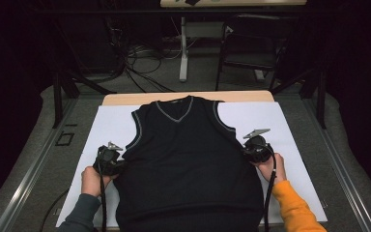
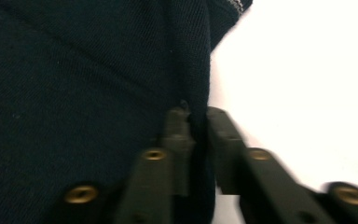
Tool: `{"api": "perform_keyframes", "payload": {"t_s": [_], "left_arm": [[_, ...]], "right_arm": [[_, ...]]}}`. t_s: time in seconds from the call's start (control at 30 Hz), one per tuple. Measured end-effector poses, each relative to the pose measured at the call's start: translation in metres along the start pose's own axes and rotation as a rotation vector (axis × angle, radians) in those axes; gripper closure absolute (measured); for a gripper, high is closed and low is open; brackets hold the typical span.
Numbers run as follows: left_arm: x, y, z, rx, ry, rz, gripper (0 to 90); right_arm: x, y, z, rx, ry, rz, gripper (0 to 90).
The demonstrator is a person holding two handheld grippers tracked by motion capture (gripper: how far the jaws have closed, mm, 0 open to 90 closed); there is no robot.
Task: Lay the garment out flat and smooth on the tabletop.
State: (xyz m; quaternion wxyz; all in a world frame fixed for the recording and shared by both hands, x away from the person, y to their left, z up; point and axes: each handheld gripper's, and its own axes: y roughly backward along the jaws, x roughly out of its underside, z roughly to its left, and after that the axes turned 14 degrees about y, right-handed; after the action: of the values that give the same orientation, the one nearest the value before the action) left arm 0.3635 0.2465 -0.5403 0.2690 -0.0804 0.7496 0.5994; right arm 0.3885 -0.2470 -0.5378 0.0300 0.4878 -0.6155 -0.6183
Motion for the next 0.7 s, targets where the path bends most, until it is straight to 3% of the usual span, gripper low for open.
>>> {"api": "perform_keyframes", "payload": {"t_s": [0.17, 0.3, 0.47, 0.7], "left_arm": [[0.002, 0.007, -0.004, 0.004, -0.01, 0.004, 49.3], [0.004, 0.02, -0.013, 0.025, -0.06, 0.006, 29.3], [0.015, 0.04, -0.023, 0.053, -0.124, 0.001, 16.3], [0.031, 0.063, -0.032, 0.068, -0.163, -0.011, 3.4]], "right_arm": [[0.0, 0.019, 0.001, -0.04, -0.002, -0.052, 39.4], [0.0, 0.036, 0.008, -0.1, 0.015, -0.081, 23.2], [0.005, 0.057, 0.025, -0.142, 0.063, -0.094, 15.0], [0.011, 0.079, 0.042, -0.161, 0.107, -0.115, 5.2]]}}
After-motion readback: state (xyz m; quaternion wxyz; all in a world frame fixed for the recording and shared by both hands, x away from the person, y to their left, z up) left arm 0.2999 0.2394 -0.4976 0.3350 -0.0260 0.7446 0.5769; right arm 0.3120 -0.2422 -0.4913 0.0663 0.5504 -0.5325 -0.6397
